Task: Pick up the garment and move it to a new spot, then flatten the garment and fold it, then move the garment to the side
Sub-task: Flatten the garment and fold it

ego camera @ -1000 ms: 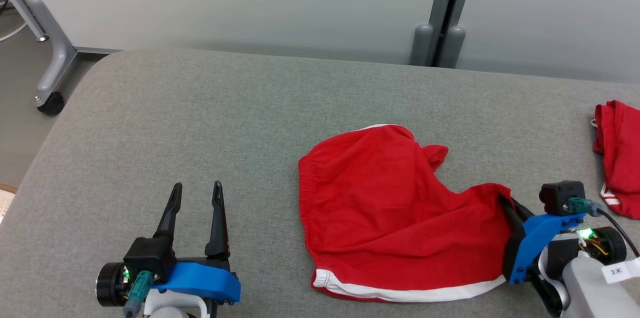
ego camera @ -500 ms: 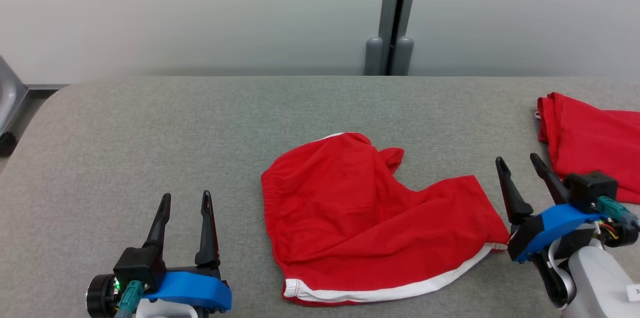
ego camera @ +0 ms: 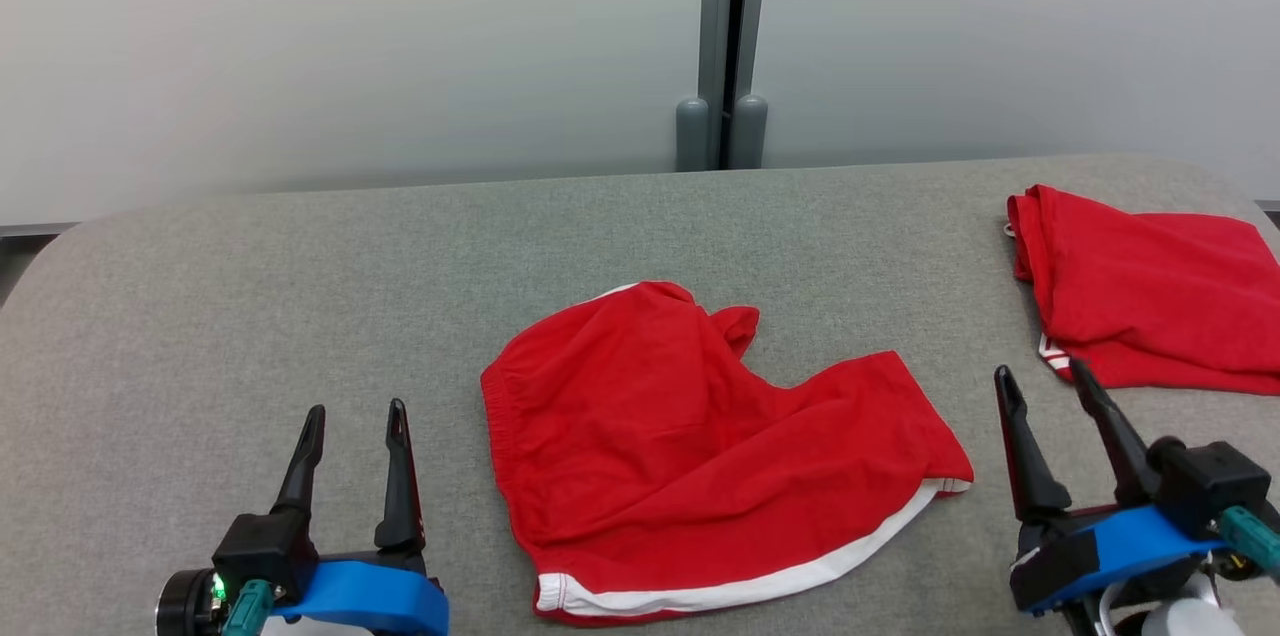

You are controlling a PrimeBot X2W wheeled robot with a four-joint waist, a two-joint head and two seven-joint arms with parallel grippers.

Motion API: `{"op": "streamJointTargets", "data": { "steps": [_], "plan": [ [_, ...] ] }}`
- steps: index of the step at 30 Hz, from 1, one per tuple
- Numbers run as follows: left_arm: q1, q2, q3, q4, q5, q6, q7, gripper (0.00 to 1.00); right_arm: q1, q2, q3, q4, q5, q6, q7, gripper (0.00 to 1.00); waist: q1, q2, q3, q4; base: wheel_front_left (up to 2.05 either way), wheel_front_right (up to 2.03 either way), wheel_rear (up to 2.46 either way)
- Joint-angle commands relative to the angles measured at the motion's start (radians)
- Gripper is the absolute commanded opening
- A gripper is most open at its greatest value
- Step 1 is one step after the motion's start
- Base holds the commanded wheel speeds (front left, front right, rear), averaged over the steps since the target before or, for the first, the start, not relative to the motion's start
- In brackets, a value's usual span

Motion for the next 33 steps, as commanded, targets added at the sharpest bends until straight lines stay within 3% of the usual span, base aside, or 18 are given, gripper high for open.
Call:
{"op": "streamJointTargets", "data": {
  "steps": [1,8,18,23,33],
  "plan": [
    [0.007,0.007,0.004,-0.003,0.003,0.005,-0.004,1.00,0.038,0.014,-0.006,-0.036,-0.014,0.001,0.012,1.00,0.0000,0.0000,-0.003,0.000,0.00,0.00,0.00],
    [0.013,0.011,0.004,-0.005,0.002,0.008,-0.004,1.00,0.144,0.065,-0.018,-0.166,-0.054,0.001,0.084,1.00,0.0000,0.0000,-0.013,0.009,0.00,0.00,0.00],
    [0.020,0.015,-0.007,-0.010,0.001,0.013,-0.004,1.00,0.181,0.073,-0.039,-0.206,-0.074,0.001,0.125,1.00,0.0000,0.0000,-0.013,0.020,0.00,0.00,0.00],
    [0.021,0.018,-0.039,-0.009,0.016,-0.006,0.005,1.00,0.184,0.054,-0.052,-0.183,-0.077,0.001,0.138,1.00,0.0000,0.0000,-0.009,0.025,0.00,0.00,0.00],
    [0.061,0.022,-0.198,0.021,0.067,-0.088,0.057,1.00,0.156,-0.013,-0.047,-0.023,-0.069,0.001,0.133,1.00,0.0000,0.0000,0.017,0.043,0.00,0.00,0.00]
  ]
}}
